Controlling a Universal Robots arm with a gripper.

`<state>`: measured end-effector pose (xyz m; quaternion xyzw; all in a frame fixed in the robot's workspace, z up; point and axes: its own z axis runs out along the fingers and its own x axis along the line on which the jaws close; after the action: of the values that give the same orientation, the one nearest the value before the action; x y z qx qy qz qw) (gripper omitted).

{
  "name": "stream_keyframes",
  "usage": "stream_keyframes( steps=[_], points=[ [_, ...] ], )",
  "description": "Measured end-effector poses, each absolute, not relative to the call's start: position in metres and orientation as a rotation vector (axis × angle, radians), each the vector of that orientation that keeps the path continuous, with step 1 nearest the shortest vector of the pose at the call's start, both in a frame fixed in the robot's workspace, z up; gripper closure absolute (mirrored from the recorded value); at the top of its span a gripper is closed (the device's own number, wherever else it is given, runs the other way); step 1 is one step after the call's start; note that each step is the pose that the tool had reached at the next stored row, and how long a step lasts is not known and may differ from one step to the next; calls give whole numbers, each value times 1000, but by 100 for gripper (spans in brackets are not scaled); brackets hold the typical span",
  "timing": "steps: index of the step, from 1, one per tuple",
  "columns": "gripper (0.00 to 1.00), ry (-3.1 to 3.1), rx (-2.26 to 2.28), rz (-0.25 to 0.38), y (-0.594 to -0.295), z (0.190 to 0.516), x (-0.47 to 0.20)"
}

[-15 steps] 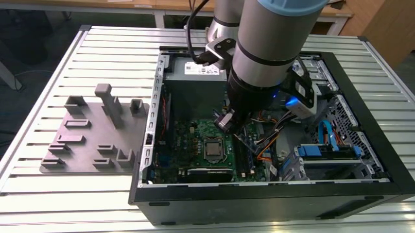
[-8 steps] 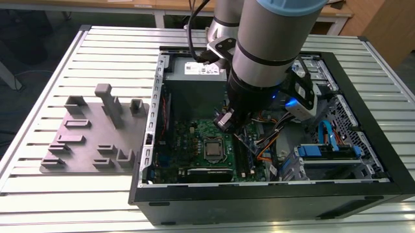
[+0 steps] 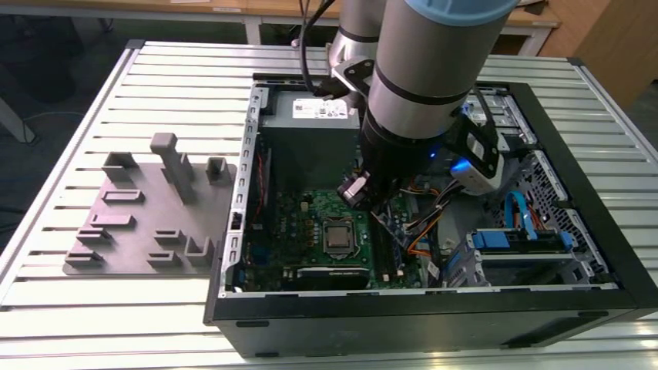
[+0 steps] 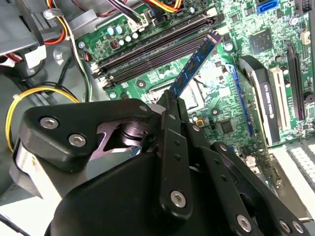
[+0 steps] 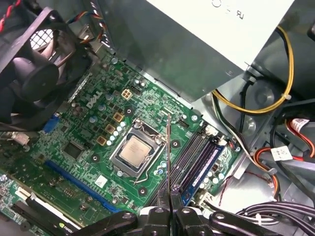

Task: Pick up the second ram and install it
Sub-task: 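Insert the second ram into the second slot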

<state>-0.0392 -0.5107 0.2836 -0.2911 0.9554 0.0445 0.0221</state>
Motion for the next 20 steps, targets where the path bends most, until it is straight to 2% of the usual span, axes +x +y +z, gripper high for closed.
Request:
stream_keyframes(
  steps=[20],
  points=[
    [87,3005,-718,133,-511,283,-39]
  ],
)
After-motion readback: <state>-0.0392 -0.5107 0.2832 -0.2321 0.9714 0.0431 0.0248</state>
